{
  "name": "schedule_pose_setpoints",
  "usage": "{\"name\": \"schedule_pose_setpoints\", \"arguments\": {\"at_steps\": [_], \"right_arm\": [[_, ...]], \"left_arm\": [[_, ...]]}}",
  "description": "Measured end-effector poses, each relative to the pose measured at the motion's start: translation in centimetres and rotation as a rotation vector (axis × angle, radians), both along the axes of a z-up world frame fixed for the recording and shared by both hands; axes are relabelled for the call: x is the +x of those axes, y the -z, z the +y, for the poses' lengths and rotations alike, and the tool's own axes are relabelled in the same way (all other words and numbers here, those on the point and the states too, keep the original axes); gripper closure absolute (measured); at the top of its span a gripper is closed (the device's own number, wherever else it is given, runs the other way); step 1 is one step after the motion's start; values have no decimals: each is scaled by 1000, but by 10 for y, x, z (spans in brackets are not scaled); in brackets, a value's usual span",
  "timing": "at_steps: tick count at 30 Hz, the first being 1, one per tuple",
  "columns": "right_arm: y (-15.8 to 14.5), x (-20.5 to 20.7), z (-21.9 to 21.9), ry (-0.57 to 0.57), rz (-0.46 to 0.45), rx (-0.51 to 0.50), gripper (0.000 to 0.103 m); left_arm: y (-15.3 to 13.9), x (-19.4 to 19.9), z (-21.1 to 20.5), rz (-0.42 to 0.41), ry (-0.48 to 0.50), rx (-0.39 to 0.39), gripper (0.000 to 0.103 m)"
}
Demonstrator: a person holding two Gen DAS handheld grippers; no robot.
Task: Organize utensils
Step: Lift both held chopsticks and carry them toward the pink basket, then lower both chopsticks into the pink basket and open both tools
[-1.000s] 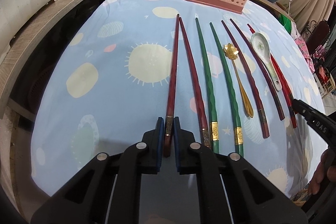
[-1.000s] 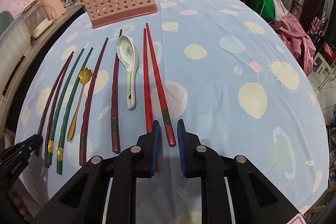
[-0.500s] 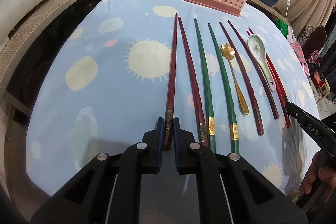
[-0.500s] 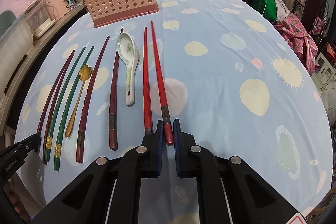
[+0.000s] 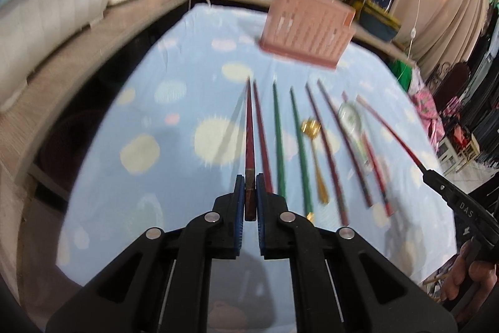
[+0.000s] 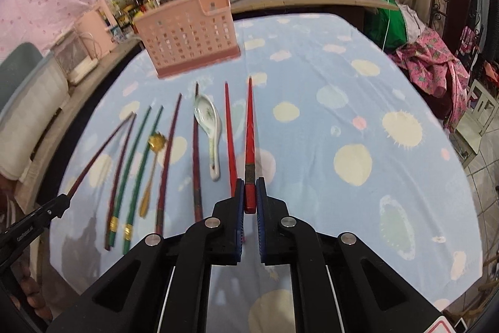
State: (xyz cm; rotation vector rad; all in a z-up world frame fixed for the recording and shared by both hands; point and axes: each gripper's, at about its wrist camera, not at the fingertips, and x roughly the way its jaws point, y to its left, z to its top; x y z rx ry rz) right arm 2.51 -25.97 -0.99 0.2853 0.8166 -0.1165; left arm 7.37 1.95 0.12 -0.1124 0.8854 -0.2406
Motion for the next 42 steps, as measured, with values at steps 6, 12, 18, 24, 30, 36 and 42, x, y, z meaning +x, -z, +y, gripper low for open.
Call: {"name": "schedule_pose_setpoints", "arguments": {"at_steps": [6, 12, 18, 24, 30, 36, 42], "right_arm": [[-57, 5, -8, 0, -133, 0, 96], [-106, 28, -18, 0, -247, -5, 96], [-137, 61, -32, 10, -317, -9, 96], [-162, 100, -46, 17, -369, 7, 96], [-200, 148, -57, 22, -460, 21, 96], [-223, 198, -64, 52, -507, 38, 96], [-215, 242, -63, 39, -479, 47, 96]], "left_arm": [[-55, 15, 1, -132, -11, -30, 96], [-105, 47, -5, -262, -26, -30, 96], [-140, 85, -9, -339, -43, -32, 96], [-179, 122, -18, -412, -44, -57, 96], [-221, 163, -36, -514, -43, -88, 96], [-248, 203, -57, -596, -55, -84, 96], [-232, 246, -71, -554, -46, -88, 96]]}}
